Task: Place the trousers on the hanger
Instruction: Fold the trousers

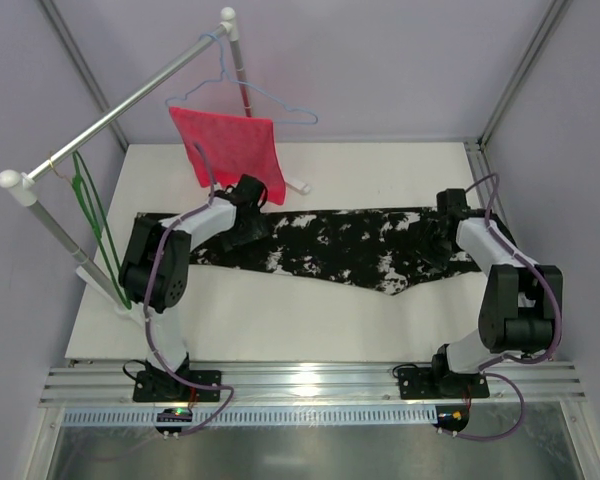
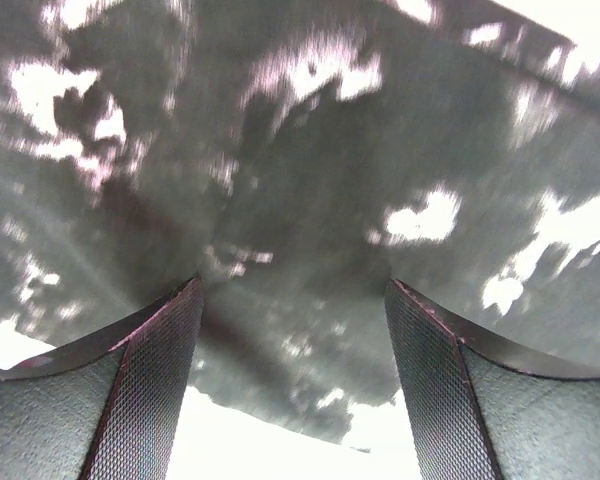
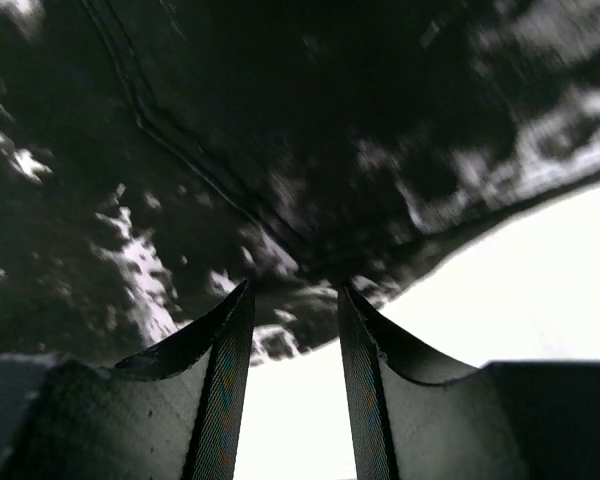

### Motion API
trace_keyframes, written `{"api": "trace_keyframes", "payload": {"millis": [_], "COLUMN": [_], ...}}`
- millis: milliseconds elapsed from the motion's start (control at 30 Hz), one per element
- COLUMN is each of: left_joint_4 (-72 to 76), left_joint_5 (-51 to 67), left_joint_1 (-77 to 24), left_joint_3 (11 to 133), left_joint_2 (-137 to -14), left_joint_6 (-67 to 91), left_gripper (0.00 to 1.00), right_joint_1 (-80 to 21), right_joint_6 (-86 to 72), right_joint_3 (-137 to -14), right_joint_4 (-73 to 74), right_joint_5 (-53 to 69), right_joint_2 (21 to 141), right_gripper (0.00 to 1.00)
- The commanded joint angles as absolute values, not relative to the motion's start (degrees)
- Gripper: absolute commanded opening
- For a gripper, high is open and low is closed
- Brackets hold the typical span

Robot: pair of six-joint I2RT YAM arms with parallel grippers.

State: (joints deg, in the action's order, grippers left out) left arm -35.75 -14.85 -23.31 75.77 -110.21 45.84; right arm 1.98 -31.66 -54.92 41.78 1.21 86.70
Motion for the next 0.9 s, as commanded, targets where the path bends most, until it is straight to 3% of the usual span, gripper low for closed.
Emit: {"api": "trace_keyframes", "payload": {"millis": [0,167,400,600,867], "left_joint_4": [-39.29,-39.64,-35.78,-34.81,-32.79], "left_joint_5": [-17.05,-15.64,-11.00,-9.23,-7.03], "left_joint_1": [-26.01,-29.70,-34.54,-35.07,-35.07], "left_joint_3": [75.06,77.07,79.28,82.09,82.88], "left_joint_2": [-105.83,-104.77,-103.80,-107.93,-111.53], "left_joint_6": [42.89,41.93,41.57,41.40,40.78], "left_gripper": [0.75,0.76,0.76,0.76,0.76], "right_joint_1": [1.76,1.76,8.77,16.43,19.69], "right_joint_6": [-32.51,-32.87,-29.62,-25.49,-21.80], "right_joint_3": [-54.76,-55.36,-63.71,-69.52,-66.53], "right_joint_4": [35.61,37.43,40.96,40.09,18.82], "right_joint_5": [2.81,0.27,-1.41,-3.95,4.38], "right_joint_2": [89.90,92.55,82.71,88.67,104.29], "right_gripper": [0.42,0.42,0.46,0.46,0.46]}}
